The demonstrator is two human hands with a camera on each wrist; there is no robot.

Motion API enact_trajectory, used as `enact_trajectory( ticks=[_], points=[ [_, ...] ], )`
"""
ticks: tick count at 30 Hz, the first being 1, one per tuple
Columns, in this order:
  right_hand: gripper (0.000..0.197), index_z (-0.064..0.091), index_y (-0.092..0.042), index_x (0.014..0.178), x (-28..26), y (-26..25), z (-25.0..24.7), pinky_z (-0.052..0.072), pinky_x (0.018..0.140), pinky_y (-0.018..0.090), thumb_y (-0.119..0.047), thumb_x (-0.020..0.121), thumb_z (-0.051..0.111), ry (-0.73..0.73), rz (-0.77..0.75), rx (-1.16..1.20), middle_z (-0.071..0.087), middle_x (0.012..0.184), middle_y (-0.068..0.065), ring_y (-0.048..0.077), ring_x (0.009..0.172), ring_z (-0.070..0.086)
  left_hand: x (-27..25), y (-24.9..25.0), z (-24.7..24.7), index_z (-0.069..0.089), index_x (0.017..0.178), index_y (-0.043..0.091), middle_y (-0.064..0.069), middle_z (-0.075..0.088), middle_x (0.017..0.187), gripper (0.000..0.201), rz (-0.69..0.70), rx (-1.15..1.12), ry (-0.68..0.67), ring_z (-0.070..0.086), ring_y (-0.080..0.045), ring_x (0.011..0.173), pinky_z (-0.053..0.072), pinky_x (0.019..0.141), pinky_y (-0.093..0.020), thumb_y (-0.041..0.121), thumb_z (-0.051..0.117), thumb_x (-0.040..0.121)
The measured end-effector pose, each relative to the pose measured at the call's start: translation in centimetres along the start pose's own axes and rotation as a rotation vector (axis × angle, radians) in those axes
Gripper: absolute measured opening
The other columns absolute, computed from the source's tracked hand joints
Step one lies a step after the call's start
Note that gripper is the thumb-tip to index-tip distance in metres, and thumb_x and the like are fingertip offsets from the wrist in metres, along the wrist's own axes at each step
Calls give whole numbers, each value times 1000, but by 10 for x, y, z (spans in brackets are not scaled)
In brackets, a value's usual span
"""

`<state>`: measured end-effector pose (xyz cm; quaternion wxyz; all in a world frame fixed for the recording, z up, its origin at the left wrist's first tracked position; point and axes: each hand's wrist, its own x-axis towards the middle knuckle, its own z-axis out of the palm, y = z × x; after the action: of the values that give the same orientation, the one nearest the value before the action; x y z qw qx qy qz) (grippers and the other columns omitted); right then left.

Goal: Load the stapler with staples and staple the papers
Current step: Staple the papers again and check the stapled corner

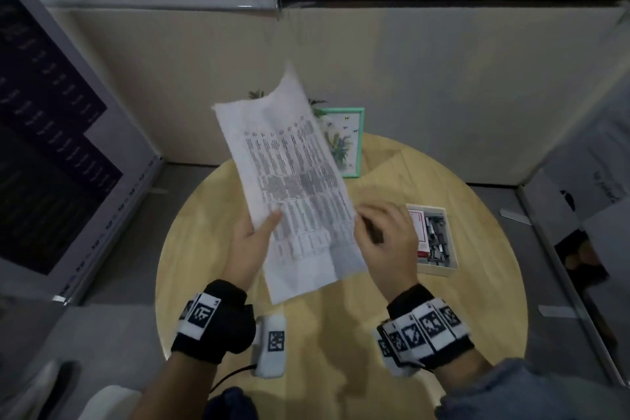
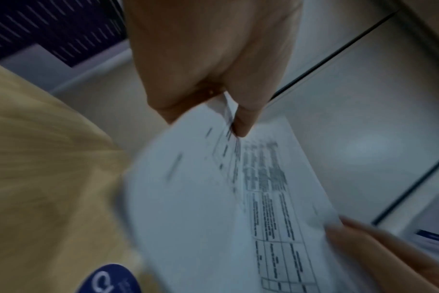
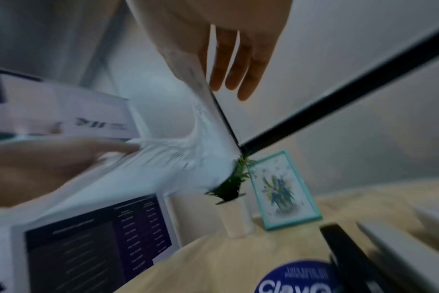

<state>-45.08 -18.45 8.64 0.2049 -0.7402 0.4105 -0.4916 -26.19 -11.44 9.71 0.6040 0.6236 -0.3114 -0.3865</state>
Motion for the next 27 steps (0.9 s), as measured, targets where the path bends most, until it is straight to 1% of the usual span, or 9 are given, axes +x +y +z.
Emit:
enact_trajectory(
  ticks=[2,4,6,10,13,16,22,25,27],
  points=[
    [13,74,-8,89,-4,-14,-3,44,83,25,-15,85,64,22,-247,-125,71,97,6,19,91,55,-8,15,16,58,124,17,2,69,116,30,-19,-23,-108,66,-16,107,53,86,-32,22,46,97],
    [10,75,-9,87,-6,-31,-6,47,83,30,-14,84,67,57,-384,-209,73,100,9,22,93,55,-16,35,31,61,116,20,-1,72,109,28,-17,-63,-173,68,-20,99,55,77,-33,27,41,99],
    [10,76,-11,85,-4,-43,-9,51,79,37,-17,83,69,131,-445,-277,74,100,8,24,94,57,-23,55,41,64,109,22,-5,73,103,28,1,-124,-199,69,-23,92,56,75,-38,34,42,96],
    [15,78,-13,90,5,-62,-24,51,77,43,-22,83,69,232,-494,-311,74,102,9,25,97,58,-36,88,45,60,116,14,-17,67,114,52,54,-245,-274,63,-33,100,50,88,-50,52,55,81],
    [28,76,-12,96,8,-75,-34,47,81,42,-29,89,55,237,-540,-210,73,104,11,25,98,58,-42,105,46,63,107,14,-4,73,101,30,143,-228,-294,68,-23,92,56,79,-38,31,57,84],
    [31,68,-10,103,8,-84,-39,43,83,40,-24,93,42,245,-577,-53,69,107,6,23,99,59,-45,116,44,67,99,11,-1,75,93,21,208,-255,-311,70,-15,84,57,73,-29,19,51,87],
    [26,62,-4,103,10,-91,-43,48,84,35,-12,92,39,284,-566,123,64,107,5,22,96,60,-51,132,41,71,86,14,1,75,80,19,276,-261,-295,70,-10,72,57,64,-24,18,52,89],
    [23,59,-6,103,10,-91,-43,46,85,33,-10,90,41,281,-546,123,59,109,8,21,97,59,-53,135,41,74,78,18,3,75,77,26,299,-224,-291,70,-9,69,56,62,-23,19,51,89],
    [25,58,-9,108,10,-91,-42,42,88,31,-14,92,40,252,-524,50,57,113,7,21,99,57,-55,135,41,73,83,17,2,75,79,22,311,-202,-290,70,-10,72,57,64,-23,21,51,85]
  ],
)
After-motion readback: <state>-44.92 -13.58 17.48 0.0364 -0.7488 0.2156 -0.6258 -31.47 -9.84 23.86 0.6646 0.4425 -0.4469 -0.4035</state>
